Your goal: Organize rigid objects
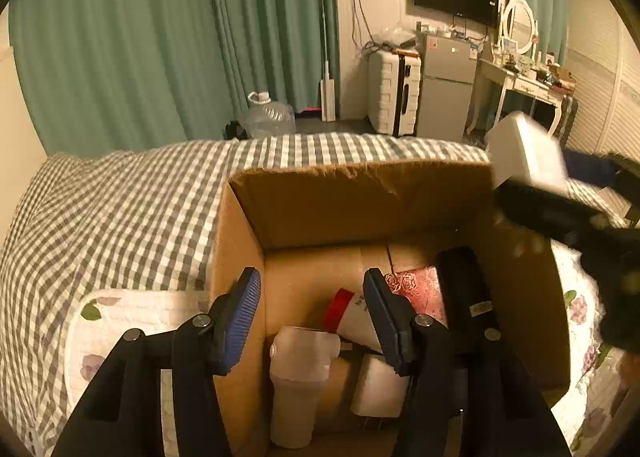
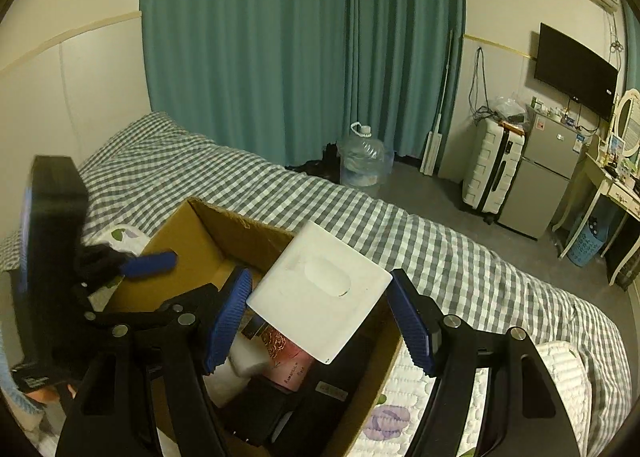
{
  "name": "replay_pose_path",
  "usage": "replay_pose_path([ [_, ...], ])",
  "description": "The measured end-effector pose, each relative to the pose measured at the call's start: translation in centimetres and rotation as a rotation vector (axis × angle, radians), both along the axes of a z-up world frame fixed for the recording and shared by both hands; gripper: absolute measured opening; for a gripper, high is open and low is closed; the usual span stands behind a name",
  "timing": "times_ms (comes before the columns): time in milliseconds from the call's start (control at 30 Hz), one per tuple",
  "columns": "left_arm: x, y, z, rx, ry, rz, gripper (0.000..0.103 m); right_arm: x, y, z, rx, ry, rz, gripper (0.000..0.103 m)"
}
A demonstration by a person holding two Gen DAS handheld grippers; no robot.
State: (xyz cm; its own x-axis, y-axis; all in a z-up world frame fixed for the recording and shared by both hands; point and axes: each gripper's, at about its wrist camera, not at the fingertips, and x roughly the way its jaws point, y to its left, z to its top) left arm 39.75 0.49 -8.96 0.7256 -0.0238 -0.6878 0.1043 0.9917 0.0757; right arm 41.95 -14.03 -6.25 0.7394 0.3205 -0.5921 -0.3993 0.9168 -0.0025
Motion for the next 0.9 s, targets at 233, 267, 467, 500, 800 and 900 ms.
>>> replay_pose_path([
  [233,-0.5,0.1,0.6,0.041,-0.032,0.003,0.061,1.4,1.1,-2.1,-0.018,0.055,0.007,0.07],
  [267,-0.6,0.1,0.5,0.047,-0.032,-0.003,0.061,1.7,1.1,-2.5,-0.015,0.066,0.004,0.07],
  [467,-1.0,0.4,0.5,0.035,-0.035,-0.007,0.061,2.8,0.8,-3.9,-0.005,0.108,-0.016,0.071],
  [500,-1.0,0.4,0.5,0.036,-0.036,-0.007,0.061,2.8,0.8,-3.9,0.01,0.109,-0.014,0.072],
  [800,-1.4,0.2,0.9,0.019,-0.054,-0.014,0.061,2.0,0.3,-2.3,0.038,0.051,-0.032,0.079],
  [900,-1.6,0.3,1.3,0.006,-0.079,-0.01,0.061,1.7,-0.2,-1.7,0.057,0.034,-0.045,0.079],
])
